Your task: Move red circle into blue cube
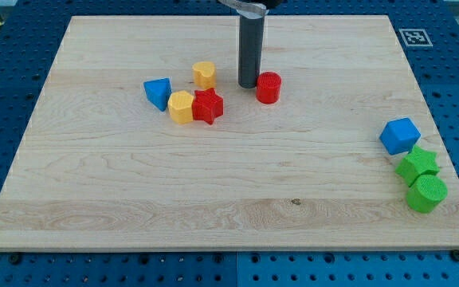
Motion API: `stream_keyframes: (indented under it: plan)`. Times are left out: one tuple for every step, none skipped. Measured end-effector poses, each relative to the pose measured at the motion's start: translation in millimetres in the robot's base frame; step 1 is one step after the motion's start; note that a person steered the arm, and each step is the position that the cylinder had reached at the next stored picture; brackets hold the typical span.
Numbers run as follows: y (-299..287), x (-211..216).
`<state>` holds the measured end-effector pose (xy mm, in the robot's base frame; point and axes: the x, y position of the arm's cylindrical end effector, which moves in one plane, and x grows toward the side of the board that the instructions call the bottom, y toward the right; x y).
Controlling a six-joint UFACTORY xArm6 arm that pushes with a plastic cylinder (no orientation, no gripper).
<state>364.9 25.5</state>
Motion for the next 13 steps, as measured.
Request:
stream_keyframes:
  plan:
    - [-0.4, 2.8]
    - [-0.4, 15.0]
    - [4.0, 27.0]
    - [7.8, 27.5]
    - [13.9, 27.5]
    - [36.8, 27.5]
    - [40.0, 27.5]
    - [40.0, 22.2]
    - [40.0, 22.2]
    - [55.8, 29.8]
    - [80.9, 36.1]
    - [86.4, 32.1]
    - [86.4, 20.5]
